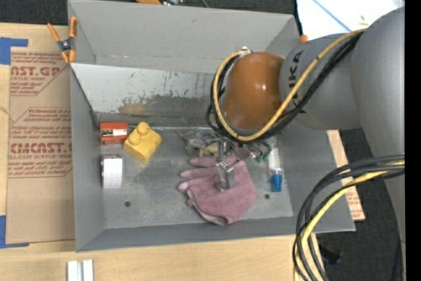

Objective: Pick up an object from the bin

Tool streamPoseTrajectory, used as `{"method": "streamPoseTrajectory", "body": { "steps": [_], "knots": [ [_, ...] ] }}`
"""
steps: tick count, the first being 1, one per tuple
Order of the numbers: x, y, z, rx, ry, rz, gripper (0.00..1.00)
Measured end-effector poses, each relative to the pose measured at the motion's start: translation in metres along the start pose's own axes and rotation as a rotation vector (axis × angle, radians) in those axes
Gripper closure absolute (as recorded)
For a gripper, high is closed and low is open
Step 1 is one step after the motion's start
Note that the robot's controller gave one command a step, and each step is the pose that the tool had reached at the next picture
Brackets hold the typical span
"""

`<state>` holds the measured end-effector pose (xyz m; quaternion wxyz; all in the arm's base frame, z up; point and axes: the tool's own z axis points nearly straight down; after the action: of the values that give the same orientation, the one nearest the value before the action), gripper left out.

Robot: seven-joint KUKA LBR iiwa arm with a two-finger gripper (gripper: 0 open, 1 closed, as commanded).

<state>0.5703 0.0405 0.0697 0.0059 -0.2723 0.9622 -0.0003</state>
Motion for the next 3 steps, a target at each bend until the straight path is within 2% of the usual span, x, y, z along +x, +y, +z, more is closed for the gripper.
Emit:
{"method": "streamPoseTrajectory", "body": {
  "steps": [1, 3],
  "knots": [
    [0.0242, 0.0277, -0.0013, -0.002, 0.0, 0.048, 1.0],
    [0.0239, 0.0282, -0.01, -0.002, 0.0, 0.048, 1.0]
  ]
}}
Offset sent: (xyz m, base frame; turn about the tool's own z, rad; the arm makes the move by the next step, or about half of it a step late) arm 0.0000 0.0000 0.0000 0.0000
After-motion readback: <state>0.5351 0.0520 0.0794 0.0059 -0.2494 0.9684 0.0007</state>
